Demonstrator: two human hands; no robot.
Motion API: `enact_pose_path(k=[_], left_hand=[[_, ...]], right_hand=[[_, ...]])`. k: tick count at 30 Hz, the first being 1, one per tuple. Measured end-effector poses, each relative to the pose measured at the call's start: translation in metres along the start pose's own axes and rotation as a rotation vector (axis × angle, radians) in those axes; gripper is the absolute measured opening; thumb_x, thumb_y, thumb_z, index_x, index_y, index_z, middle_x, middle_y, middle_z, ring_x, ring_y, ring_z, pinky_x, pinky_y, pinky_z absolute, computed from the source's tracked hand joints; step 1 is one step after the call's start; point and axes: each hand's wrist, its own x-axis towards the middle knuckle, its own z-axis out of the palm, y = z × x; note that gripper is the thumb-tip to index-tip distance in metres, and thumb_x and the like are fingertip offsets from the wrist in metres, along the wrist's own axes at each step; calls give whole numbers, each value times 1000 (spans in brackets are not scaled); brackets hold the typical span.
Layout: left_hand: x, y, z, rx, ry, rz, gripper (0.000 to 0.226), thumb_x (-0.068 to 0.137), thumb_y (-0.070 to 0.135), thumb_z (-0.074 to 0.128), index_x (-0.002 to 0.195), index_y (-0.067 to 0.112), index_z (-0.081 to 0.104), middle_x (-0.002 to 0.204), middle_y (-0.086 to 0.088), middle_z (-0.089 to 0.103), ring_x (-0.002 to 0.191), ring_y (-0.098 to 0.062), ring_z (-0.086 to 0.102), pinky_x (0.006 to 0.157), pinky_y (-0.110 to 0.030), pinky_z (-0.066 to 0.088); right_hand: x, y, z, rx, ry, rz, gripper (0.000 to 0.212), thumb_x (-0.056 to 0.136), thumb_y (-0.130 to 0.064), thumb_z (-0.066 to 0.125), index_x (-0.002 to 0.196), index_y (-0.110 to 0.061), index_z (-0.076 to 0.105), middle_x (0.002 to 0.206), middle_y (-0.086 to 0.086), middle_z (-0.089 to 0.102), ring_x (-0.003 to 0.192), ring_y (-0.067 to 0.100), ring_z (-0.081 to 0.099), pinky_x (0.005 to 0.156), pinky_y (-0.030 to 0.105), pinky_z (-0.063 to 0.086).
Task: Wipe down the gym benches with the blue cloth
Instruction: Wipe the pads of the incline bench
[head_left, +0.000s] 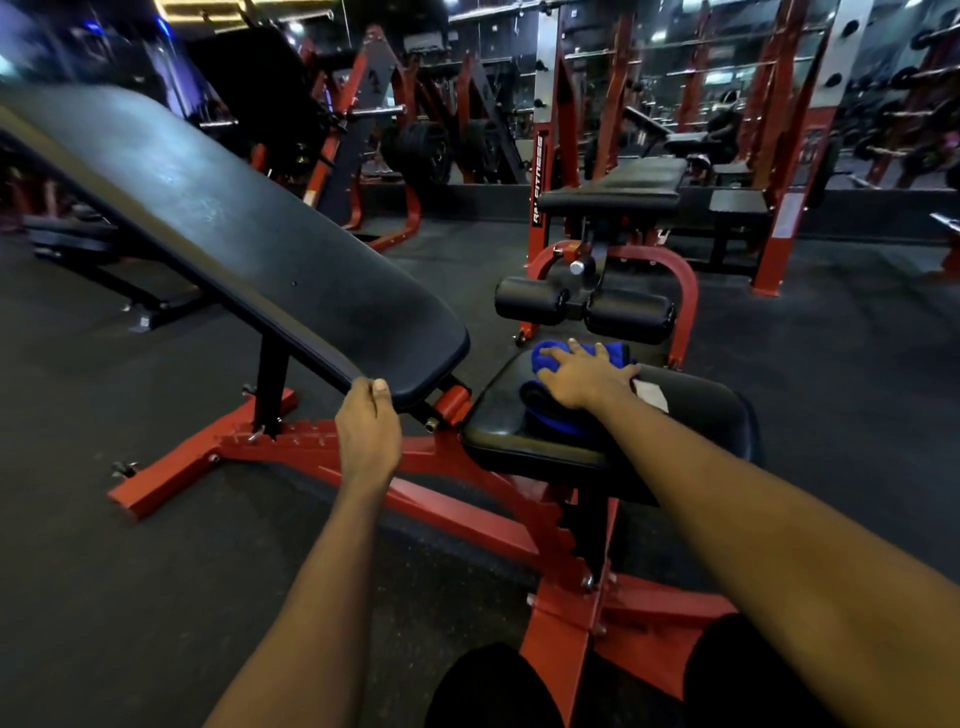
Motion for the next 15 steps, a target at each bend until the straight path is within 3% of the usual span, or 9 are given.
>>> enact_pose_path(k=[3, 6, 12, 15], left_hand=[[8, 3, -13, 24, 74, -19, 23, 102, 20, 41, 106, 1, 55, 114, -16, 51, 101, -27, 50, 86, -32, 35], [15, 6, -22, 47, 19, -36, 33, 103, 20, 41, 125, -3, 52, 131, -18, 45, 117, -30, 46, 96, -31, 31], [13, 10, -26, 65, -49, -32, 44, 104, 21, 38, 140, -3, 44, 141, -18, 41, 129, -33, 42, 106, -35, 29], [12, 12, -26, 67, -80, -51, 48, 105, 23, 35, 145, -1, 37, 147, -17, 36, 133, -33, 38, 109, -37, 27]], right_hand=[[-11, 0, 1, 6, 30, -9, 54, 101, -51, 30, 152, -37, 24, 165, -4, 6, 151, 32, 4, 108, 76, 10], [-30, -8, 7, -34, 57, -69, 50, 100, -46, 31, 149, -36, 32, 164, -6, 13, 150, 29, 12, 110, 71, 16], [-76, -57, 35, -138, 192, -471, 42, 98, -40, 38, 138, -35, 47, 156, -12, 34, 141, 19, 32, 107, 48, 34], [-77, -52, 33, -94, 123, -576, 40, 96, -39, 43, 136, -40, 49, 155, -17, 34, 142, 14, 32, 108, 45, 35]])
